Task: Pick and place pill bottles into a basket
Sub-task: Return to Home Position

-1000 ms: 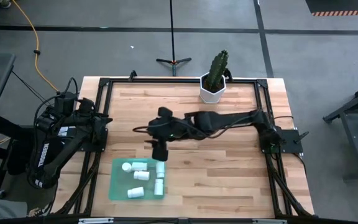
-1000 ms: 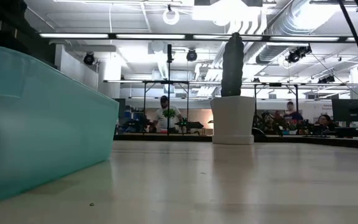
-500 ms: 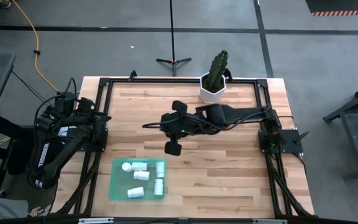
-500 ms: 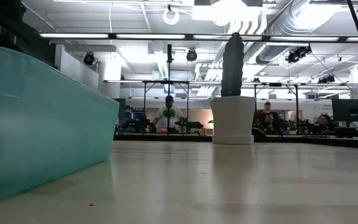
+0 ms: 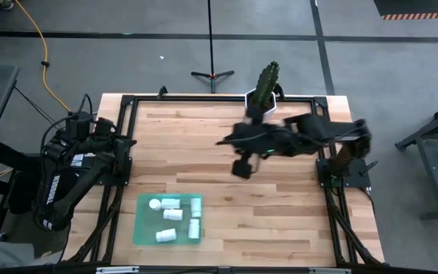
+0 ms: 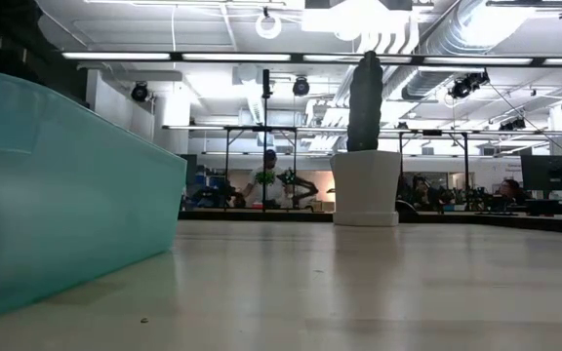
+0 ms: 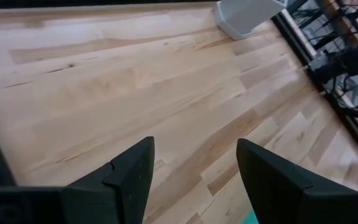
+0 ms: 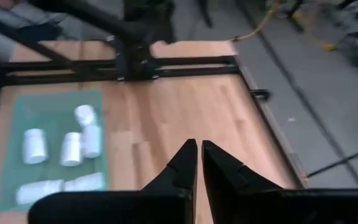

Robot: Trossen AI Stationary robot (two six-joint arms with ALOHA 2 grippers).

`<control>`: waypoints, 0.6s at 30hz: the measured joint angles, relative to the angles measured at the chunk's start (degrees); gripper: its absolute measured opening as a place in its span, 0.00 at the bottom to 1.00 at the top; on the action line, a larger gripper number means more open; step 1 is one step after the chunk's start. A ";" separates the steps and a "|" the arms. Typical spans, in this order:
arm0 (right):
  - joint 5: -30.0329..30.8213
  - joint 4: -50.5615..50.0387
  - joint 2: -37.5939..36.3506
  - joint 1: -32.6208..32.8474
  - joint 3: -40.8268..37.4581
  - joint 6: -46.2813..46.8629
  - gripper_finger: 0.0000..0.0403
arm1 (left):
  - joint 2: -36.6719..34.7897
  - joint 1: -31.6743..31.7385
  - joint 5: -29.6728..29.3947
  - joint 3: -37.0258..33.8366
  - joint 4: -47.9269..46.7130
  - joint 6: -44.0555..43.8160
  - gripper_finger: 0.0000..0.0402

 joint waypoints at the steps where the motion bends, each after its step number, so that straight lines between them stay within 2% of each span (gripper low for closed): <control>1: 1.40 -0.14 -1.81 0.27 -1.36 0.14 0.04 | 0.00 -0.01 0.44 0.01 0.25 0.00 0.65; 4: 6.56 0.22 -9.94 1.09 -8.50 1.66 0.03 | 0.00 0.00 1.56 0.00 0.75 -0.03 0.65; 8: 14.22 5.70 -25.15 2.69 -24.40 6.67 0.02 | 0.00 0.00 2.89 0.01 0.80 0.01 0.65; 11: 17.85 16.85 -37.31 4.58 -38.85 8.34 0.01 | 0.00 0.00 3.48 0.00 1.11 0.42 0.65; 15: 18.23 31.22 -51.86 6.19 -57.63 7.77 0.01 | 0.00 0.00 3.95 0.00 3.07 0.85 0.65; 18: 18.28 43.65 -61.23 7.01 -71.07 7.61 0.01 | 0.00 -0.01 6.75 0.01 5.37 0.87 0.65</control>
